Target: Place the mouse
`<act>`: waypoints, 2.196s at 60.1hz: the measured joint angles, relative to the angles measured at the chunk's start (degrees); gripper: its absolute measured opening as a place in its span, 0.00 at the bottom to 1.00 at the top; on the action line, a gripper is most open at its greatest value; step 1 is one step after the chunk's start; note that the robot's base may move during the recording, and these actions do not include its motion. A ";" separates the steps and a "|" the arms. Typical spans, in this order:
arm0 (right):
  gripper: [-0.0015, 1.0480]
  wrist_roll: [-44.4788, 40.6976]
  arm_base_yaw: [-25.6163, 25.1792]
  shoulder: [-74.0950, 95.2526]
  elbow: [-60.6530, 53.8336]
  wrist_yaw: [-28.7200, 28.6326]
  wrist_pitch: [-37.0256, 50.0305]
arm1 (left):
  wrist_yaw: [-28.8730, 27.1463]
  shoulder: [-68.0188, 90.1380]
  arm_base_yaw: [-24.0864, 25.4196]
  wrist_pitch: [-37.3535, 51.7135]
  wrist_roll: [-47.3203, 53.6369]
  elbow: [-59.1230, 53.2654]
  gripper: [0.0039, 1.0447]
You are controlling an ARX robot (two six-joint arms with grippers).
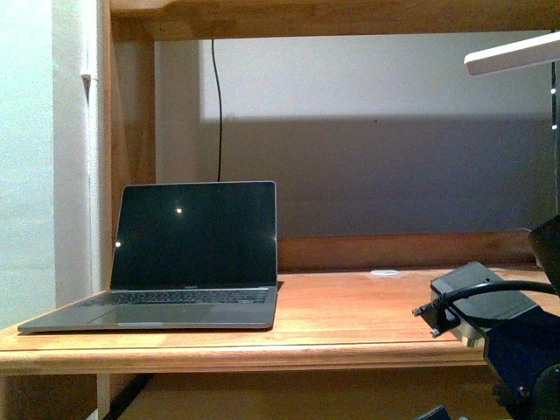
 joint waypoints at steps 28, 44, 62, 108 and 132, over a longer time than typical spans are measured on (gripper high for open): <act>0.93 5.07 -2.56 6.95 4.42 -2.38 -3.74 | -0.02 0.00 0.00 0.00 0.00 0.00 0.81; 0.75 8.72 -3.43 8.57 5.95 -4.98 -4.44 | -0.02 0.00 0.00 0.00 0.07 0.00 0.93; 0.55 11.82 -5.49 4.15 4.94 -6.71 -8.61 | 0.00 0.00 0.00 0.00 0.07 0.00 0.93; 0.55 10.43 2.08 19.19 43.82 3.28 -19.65 | 0.00 0.00 0.00 0.00 0.07 0.00 0.93; 0.55 5.33 2.43 35.80 62.23 9.51 -23.93 | 0.00 0.00 0.00 0.00 0.07 0.00 0.93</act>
